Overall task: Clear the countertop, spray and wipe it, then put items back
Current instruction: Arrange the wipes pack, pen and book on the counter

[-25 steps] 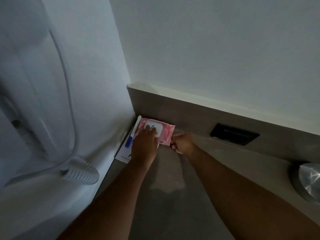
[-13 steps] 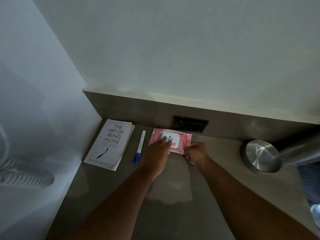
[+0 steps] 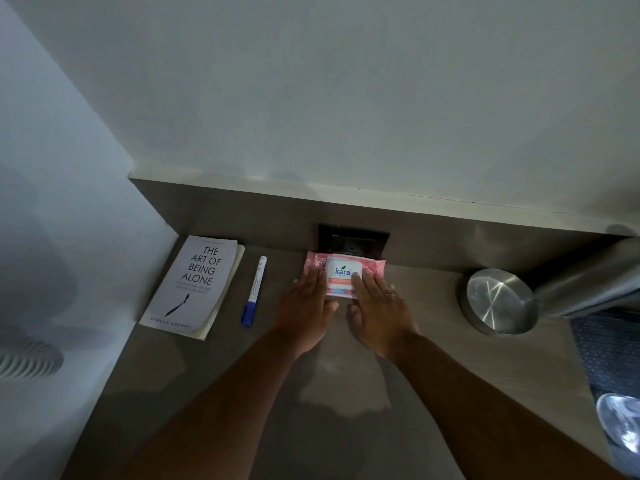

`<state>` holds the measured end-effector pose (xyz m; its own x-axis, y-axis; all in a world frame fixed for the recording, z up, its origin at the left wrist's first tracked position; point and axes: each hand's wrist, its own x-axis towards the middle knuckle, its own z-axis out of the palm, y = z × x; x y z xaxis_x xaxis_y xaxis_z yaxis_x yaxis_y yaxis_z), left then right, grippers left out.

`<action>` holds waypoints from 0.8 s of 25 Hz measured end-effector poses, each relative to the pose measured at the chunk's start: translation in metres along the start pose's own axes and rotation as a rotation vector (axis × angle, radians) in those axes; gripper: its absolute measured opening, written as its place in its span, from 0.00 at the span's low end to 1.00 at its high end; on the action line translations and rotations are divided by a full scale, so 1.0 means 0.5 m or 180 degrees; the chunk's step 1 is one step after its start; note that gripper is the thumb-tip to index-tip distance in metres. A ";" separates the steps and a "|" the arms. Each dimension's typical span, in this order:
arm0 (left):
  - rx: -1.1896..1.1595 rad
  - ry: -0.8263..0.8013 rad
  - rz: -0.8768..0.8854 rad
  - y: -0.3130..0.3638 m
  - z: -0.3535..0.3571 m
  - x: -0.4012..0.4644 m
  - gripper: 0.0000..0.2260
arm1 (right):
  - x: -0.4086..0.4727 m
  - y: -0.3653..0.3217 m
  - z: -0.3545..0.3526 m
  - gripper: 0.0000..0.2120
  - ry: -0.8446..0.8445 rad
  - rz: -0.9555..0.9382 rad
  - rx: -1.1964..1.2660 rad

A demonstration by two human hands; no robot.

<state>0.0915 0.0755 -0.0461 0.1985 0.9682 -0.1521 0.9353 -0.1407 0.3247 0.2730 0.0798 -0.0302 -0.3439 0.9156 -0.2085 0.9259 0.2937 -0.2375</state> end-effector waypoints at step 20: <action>-0.0087 0.0541 -0.1951 -0.147 -0.098 -0.099 0.12 | 0.283 -0.294 -0.057 0.17 -0.0449 -0.1983 -0.1456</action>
<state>-0.0015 0.0479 -0.0166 -0.4219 0.8909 -0.1684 0.8561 0.4526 0.2496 0.0927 0.1741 0.0020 -0.8092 0.5104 -0.2909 0.5177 0.8536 0.0577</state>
